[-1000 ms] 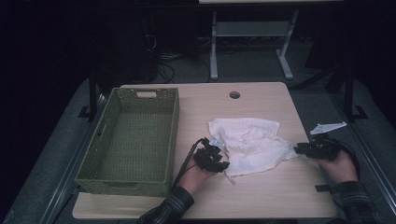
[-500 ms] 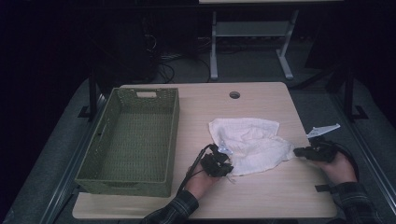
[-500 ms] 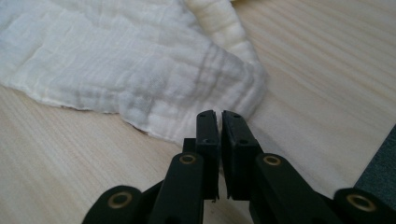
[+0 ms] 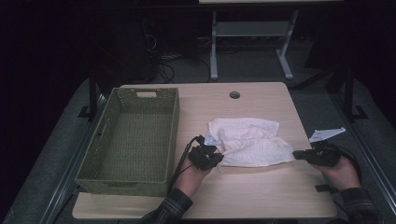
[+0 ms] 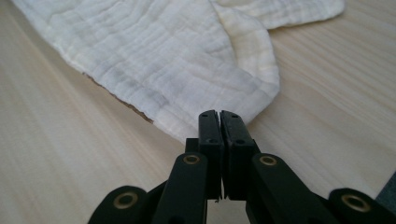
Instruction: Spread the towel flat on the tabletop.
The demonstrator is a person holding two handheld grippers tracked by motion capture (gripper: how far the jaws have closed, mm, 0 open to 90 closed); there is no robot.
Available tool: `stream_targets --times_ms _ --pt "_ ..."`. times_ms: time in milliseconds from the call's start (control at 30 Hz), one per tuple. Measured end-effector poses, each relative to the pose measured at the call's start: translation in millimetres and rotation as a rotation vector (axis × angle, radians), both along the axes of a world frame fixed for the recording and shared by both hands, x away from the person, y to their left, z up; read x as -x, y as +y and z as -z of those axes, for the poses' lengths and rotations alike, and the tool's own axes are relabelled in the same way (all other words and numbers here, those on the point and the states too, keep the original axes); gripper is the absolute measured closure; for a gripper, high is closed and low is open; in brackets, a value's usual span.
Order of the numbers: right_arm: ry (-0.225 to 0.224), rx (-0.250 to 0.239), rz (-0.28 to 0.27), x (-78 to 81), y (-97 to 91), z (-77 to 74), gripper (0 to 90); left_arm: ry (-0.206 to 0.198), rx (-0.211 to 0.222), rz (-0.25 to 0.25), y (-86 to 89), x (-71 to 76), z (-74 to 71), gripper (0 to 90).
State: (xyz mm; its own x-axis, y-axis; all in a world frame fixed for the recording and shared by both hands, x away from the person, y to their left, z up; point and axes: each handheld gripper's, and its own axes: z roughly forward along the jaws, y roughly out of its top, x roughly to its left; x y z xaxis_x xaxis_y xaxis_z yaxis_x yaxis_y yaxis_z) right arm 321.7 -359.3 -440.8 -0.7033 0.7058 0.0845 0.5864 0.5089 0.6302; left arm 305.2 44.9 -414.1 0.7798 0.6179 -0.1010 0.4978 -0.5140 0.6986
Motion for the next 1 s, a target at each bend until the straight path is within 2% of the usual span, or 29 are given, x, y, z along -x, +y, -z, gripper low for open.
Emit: stream_targets --times_ms 67,200,300,467,600,800,1000 --pt "-0.005 -0.008 -0.016 6.1 1.5 -1.9 87.4 -0.011 0.004 -0.001 1.9 5.9 -3.3 87.1" --pt "-0.022 -0.009 -0.053 20.2 4.7 -4.7 87.5 -0.028 -0.041 0.002 5.5 18.6 -7.2 87.1" --pt "-0.021 -0.014 -0.07 31.2 7.5 -4.5 87.4 -0.024 -0.063 0.001 8.8 26.3 -6.2 87.0" --pt "-0.006 -0.025 -0.104 47.1 12.4 -0.7 87.5 0.01 -0.077 -0.001 14.6 34.8 0.3 86.9" --pt "0.015 -0.02 -0.125 57.0 15.2 3.9 87.5 0.032 -0.121 0.019 10.8 43.3 7.1 86.9" --pt "0.036 -0.024 -0.144 72.0 14.6 8.1 87.5 0.055 -0.129 0.014 15.7 51.8 11.9 86.7" --pt "0.053 -0.014 -0.155 82.2 13.8 13.2 85.0 0.059 -0.128 -0.014 18.6 52.4 17.6 73.1"
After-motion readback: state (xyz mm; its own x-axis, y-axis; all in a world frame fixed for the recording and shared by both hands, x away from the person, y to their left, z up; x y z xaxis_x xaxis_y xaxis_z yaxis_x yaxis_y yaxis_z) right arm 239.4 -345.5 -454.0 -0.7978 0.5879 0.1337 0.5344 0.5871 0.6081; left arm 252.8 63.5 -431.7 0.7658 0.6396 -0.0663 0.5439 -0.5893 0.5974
